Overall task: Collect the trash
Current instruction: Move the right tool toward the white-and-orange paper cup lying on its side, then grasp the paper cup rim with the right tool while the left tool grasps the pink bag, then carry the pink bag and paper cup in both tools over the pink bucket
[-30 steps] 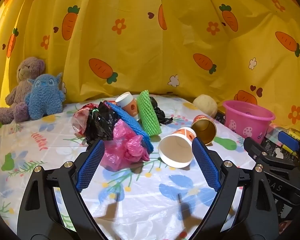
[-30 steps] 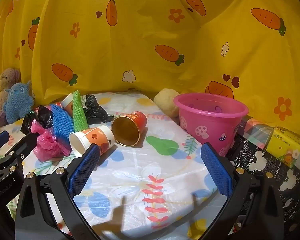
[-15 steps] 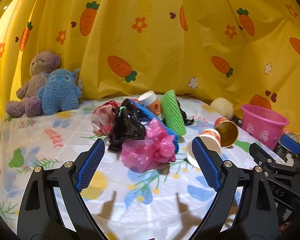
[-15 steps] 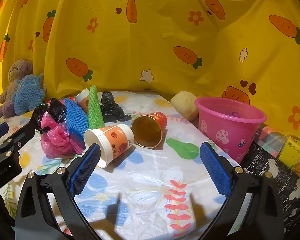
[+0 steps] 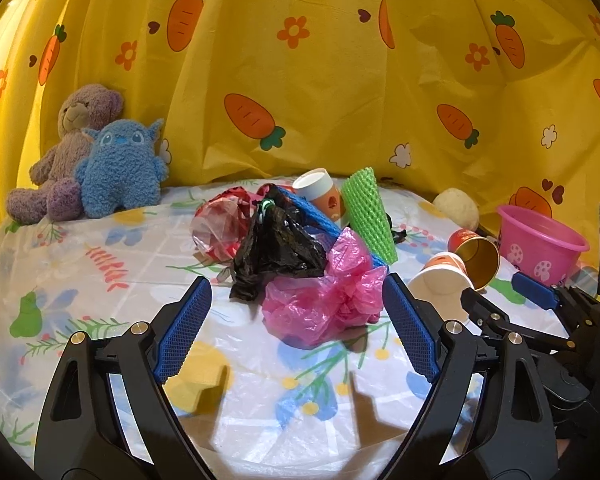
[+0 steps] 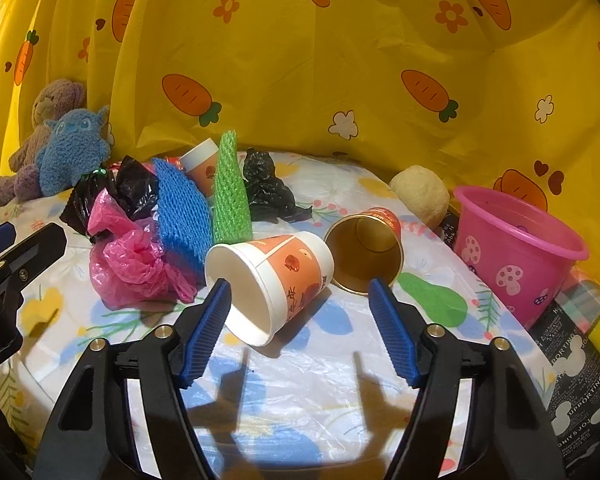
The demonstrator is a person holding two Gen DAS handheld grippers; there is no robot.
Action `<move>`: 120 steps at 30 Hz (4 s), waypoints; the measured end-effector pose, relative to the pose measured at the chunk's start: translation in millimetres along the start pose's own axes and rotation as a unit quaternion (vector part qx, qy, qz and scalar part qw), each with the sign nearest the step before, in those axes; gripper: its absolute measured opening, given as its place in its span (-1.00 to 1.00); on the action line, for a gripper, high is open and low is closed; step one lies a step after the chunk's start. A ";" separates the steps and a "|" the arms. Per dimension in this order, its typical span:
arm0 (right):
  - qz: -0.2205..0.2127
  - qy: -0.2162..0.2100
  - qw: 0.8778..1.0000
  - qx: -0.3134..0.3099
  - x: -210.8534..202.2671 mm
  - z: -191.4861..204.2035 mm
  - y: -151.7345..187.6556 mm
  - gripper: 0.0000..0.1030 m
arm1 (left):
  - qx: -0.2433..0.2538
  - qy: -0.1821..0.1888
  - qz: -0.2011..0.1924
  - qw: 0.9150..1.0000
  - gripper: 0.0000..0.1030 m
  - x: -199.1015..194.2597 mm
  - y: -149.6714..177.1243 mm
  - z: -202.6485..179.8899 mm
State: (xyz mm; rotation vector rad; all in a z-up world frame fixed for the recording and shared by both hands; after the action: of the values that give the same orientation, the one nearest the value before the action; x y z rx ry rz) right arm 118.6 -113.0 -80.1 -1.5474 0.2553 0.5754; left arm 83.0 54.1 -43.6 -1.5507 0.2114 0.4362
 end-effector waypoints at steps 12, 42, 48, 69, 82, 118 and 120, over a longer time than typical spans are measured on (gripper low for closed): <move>0.035 0.016 0.999 0.000 19.0 -8.9 6.6 -0.74 | 0.016 0.039 0.065 0.997 0.53 33.0 6.8 -17.4; -0.032 -0.013 0.999 0.018 -35.8 -29.6 -1.8 -0.92 | -0.017 0.105 0.073 0.992 -0.98 3.3 -3.6 -16.0; -0.047 -0.017 0.998 0.022 -49.3 -30.8 -5.6 -0.92 | -0.008 0.124 0.035 0.992 -0.98 -30.5 -19.0 -23.7; -0.107 0.015 0.993 0.046 -91.3 -79.5 -27.4 -0.92 | 0.046 0.192 -0.014 0.980 -0.99 -53.0 -55.6 -95.5; -0.148 0.115 0.979 0.083 -112.0 -175.7 -49.5 -0.92 | 0.105 0.279 -0.023 0.954 -0.99 -42.2 -82.8 -208.4; -0.095 0.204 0.964 0.142 -43.7 -316.3 -45.4 -0.92 | 0.151 0.391 0.086 0.904 -0.98 62.4 -53.5 -400.7; -0.092 0.205 0.964 0.143 -40.6 -318.4 -45.0 -0.92 | 0.152 0.392 0.090 0.903 -0.98 65.1 -51.6 -402.7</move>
State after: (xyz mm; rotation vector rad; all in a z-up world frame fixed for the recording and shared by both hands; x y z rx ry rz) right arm 170.1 -429.2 -30.7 -1.3767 0.4827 0.0603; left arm 219.1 -333.7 -31.2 -1.3269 1.0062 -0.1088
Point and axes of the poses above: each gripper's, at about its wrist camera, not at the fingertips, and x roughly the way its jaws point, z to its left, y to its underside, the point moved 6 cm from there along x, roughly the way its jaws point, and after that the axes turned 7 degrees about -y, right-handed, at the moved point
